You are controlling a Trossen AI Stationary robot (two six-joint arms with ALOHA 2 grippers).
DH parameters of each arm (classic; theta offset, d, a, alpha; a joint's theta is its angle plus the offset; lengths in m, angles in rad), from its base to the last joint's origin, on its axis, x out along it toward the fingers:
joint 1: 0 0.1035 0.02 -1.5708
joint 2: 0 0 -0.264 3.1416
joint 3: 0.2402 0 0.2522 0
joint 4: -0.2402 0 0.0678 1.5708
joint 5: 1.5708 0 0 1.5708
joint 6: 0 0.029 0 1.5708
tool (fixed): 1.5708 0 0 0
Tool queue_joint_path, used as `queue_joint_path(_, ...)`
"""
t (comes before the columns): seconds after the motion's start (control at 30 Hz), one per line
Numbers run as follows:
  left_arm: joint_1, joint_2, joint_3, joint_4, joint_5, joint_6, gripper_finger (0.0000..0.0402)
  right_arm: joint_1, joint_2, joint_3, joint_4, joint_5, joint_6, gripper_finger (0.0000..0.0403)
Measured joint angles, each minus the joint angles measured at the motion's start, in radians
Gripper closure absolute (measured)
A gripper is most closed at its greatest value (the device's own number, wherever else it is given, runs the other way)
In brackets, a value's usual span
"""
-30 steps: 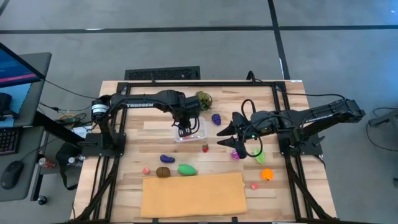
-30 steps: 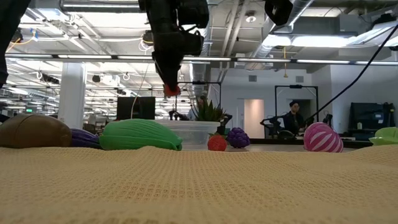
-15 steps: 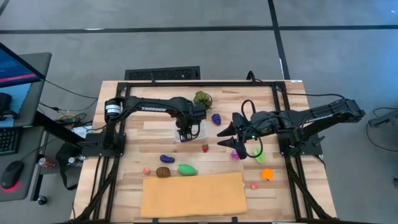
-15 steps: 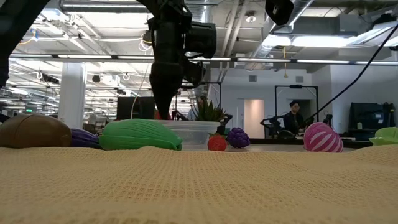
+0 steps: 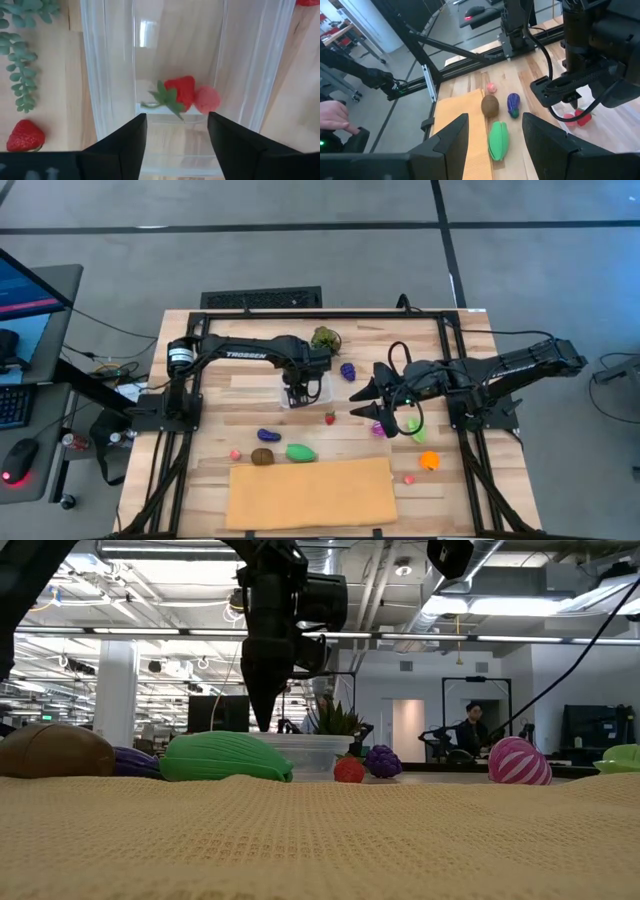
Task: Pick and placing Produce into tupperware
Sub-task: Put the purple onion into the transparent bin
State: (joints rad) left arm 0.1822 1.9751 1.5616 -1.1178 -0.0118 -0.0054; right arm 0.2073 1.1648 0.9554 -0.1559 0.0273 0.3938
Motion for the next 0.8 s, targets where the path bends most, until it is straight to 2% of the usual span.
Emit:
queue_joint_path(0.5, 0.067, -0.038, 0.000, -0.210, -0.058, 0.048, 0.0190, 0.000, 0.000, 0.000, 0.007, 0.000, 0.009, 0.0226)
queue_joint_path(0.7, 0.119, -0.116, 0.001, -0.203, -0.058, 0.057, 0.0190, 0.000, 0.000, 0.000, 0.007, 0.001, 0.008, 0.0226)
queue_joint_path(0.8, 0.145, -0.152, 0.001, -0.197, -0.093, 0.089, 0.0190, 0.000, 0.000, 0.000, 0.007, 0.006, 0.008, 0.0226)
